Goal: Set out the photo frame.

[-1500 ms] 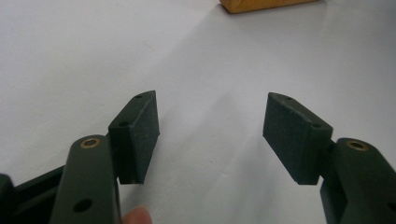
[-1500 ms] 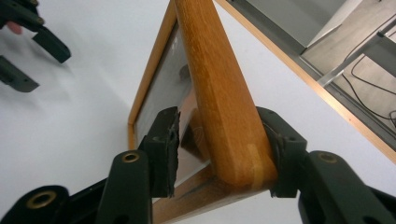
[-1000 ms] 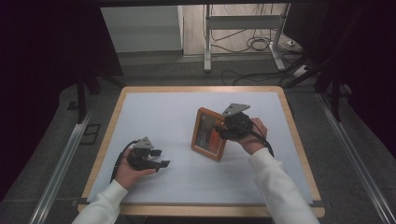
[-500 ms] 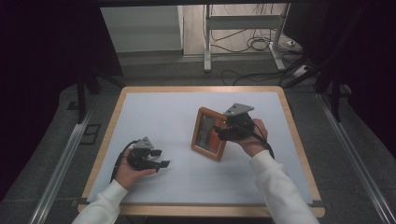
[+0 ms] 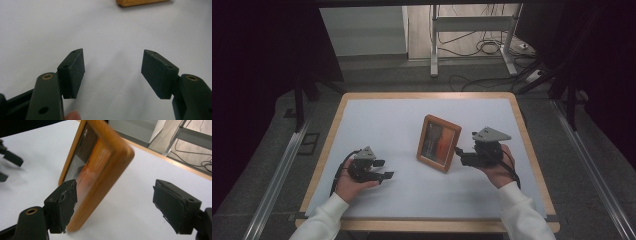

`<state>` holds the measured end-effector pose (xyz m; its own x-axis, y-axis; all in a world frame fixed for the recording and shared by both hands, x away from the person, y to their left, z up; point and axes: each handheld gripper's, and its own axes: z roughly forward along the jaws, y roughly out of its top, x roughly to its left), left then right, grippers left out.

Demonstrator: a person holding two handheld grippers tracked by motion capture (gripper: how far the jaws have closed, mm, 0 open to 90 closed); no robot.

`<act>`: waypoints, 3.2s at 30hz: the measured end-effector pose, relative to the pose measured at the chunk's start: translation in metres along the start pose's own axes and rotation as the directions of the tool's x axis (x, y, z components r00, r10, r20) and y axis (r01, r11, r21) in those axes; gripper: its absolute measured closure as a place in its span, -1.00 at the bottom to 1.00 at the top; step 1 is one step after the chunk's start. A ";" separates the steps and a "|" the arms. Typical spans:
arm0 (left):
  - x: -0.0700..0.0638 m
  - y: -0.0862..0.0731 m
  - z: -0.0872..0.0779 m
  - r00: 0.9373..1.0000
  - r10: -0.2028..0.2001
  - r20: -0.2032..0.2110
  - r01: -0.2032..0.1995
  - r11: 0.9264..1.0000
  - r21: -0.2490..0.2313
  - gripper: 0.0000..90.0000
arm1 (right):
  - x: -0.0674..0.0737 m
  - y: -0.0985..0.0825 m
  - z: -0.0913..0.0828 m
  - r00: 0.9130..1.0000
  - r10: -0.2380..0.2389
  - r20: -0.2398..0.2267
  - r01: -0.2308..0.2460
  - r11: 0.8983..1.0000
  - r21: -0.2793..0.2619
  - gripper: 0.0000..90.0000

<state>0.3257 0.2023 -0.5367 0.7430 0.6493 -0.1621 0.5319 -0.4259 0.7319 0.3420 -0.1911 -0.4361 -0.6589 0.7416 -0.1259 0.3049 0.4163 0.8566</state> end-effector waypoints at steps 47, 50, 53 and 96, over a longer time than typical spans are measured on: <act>-0.002 0.000 0.002 1.000 0.004 0.005 -0.004 1.000 0.013 -0.25 | 0.053 -0.063 0.055 0.983 -0.074 -0.170 0.103 0.980 0.172 1.00; -0.002 0.000 0.002 1.000 0.004 0.005 -0.005 1.000 0.014 -0.25 | 0.052 -0.064 0.055 0.983 -0.074 -0.167 0.103 0.980 0.172 1.00; -0.002 0.000 0.001 1.000 0.003 0.005 -0.003 1.000 0.010 -0.25 | 0.050 -0.064 0.055 0.984 -0.076 -0.164 0.105 0.979 0.175 1.00; -0.004 0.000 -0.004 1.000 0.009 -0.004 -0.009 1.000 -0.010 -0.25 | 0.021 -0.066 0.021 0.992 0.010 -0.122 0.002 0.995 0.095 0.91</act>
<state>0.3215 0.2023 -0.5336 0.7460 0.6481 -0.1531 0.5213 -0.4253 0.7399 0.3219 -0.1923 -0.5060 -0.7350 0.6759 -0.0551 0.3680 0.4658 0.8047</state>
